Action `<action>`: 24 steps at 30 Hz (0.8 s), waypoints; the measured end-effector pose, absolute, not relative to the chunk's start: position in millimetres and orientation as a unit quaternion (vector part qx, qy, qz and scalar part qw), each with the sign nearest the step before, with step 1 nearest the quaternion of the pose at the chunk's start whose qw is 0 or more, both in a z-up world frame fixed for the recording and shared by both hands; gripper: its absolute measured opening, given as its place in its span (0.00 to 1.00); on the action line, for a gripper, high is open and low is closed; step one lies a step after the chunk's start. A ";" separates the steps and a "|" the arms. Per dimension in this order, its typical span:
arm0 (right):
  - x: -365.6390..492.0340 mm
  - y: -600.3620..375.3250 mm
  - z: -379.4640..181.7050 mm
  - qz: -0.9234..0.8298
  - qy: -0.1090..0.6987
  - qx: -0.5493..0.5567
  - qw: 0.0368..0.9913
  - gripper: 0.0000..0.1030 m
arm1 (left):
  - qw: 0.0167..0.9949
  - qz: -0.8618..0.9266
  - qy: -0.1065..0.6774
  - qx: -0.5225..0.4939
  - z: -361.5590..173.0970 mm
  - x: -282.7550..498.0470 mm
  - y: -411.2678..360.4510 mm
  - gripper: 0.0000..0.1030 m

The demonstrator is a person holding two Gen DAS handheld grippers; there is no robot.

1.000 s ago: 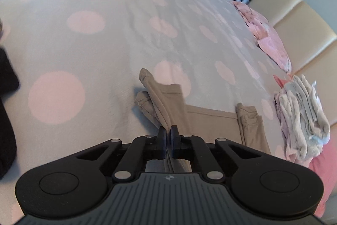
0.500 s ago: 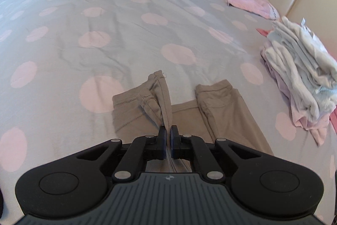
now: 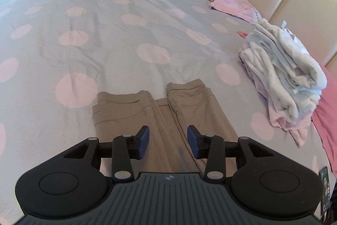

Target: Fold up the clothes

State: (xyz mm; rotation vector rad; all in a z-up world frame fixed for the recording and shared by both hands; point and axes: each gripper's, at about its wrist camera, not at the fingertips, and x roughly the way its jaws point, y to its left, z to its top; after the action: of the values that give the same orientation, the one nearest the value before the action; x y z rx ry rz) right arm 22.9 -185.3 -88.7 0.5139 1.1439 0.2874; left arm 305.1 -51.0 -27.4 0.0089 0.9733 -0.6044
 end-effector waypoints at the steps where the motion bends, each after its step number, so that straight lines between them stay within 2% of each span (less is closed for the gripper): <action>1: 22.2 -185.1 -90.1 0.131 0.537 0.235 0.800 0.08 | 0.839 -0.292 0.459 0.006 -23.8 296.3 -46.9 0.37; 7: 15.0 -189.1 -85.2 0.117 0.531 0.211 0.812 0.08 | 0.832 -0.315 0.456 0.014 -8.4 225.3 -14.2 0.38; 9: 10.5 -191.1 -81.0 0.112 0.527 0.202 0.818 0.12 | 0.829 -0.320 0.459 0.019 -6.1 198.5 -3.1 0.38; 15: -5.6 -197.3 -57.6 0.122 0.490 0.174 0.845 0.15 | 0.825 -0.331 0.457 0.036 -4.3 109.8 18.6 0.38; 16: -8.9 -198.3 -51.7 0.122 0.482 0.164 0.852 0.16 | 0.826 -0.332 0.454 0.039 -5.8 95.6 19.5 0.38; 18: -14.9 -202.5 -44.0 0.116 0.463 0.141 0.868 0.30 | 0.830 -0.331 0.446 0.043 -9.9 69.0 20.1 0.38; 19: -17.9 -204.7 -40.1 0.113 0.452 0.129 0.875 0.31 | 0.834 -0.332 0.439 0.045 -13.0 58.8 18.5 0.38; 20: -13.5 -201.7 -40.5 0.112 0.443 0.113 0.882 0.30 | 0.837 -0.332 0.432 0.044 -16.5 52.4 15.7 0.38; 22: -8.7 -204.1 -46.6 0.099 0.439 0.093 0.888 0.23 | 0.845 -0.328 0.421 0.035 -23.5 46.7 9.2 0.38; 23: -4.3 -206.1 -49.3 0.102 0.437 0.104 0.887 0.09 | 0.848 -0.327 0.417 0.023 -27.0 47.6 5.9 0.37; 24: -3.4 -212.7 -52.4 0.110 0.434 0.121 0.886 0.06 | 0.849 -0.327 0.415 0.011 -30.7 49.4 2.4 0.33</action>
State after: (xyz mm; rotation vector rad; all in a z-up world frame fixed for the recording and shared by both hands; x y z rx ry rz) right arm -3.4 -212.7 -52.4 0.2517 0.9036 0.2287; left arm 49.4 2.4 -30.7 0.0234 0.8741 -0.6894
